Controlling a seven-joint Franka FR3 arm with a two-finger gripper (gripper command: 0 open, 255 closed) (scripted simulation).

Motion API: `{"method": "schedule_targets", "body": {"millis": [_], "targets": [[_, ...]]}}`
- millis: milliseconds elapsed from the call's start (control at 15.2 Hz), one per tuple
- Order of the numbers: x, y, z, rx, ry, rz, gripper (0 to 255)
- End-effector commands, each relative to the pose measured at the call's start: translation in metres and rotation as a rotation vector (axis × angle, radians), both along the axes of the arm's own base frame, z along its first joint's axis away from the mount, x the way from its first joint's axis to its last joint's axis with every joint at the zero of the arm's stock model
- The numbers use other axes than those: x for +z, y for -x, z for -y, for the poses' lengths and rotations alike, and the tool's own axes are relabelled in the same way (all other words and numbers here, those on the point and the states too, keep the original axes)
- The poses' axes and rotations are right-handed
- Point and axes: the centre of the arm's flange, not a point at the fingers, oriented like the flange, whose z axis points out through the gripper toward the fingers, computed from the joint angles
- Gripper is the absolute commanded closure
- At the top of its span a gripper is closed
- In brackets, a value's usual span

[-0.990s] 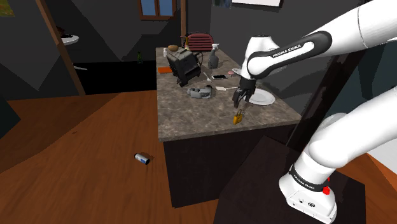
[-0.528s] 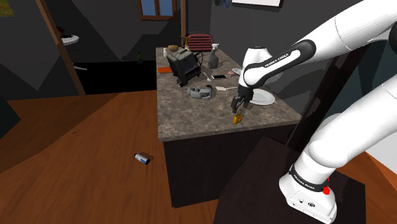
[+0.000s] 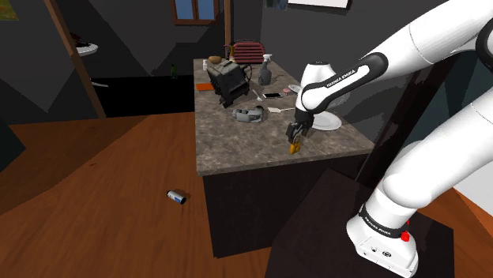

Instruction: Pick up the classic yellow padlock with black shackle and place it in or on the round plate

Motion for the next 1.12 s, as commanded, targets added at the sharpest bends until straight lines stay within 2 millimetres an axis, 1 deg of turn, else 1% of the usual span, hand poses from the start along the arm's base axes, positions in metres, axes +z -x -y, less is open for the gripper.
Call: {"method": "schedule_targets", "body": {"millis": [0, 66, 660, 1056], "targets": [[0.0, 0.0, 0.0, 0.0, 0.0, 0.0, 0], [0.0, 0.0, 0.0, 0.0, 0.0, 0.0, 255], [0.0, 0.0, 0.0, 0.0, 0.0, 0.0, 255], [0.032, 0.0, 0.0, 0.0, 0.0, 0.0, 255]]}}
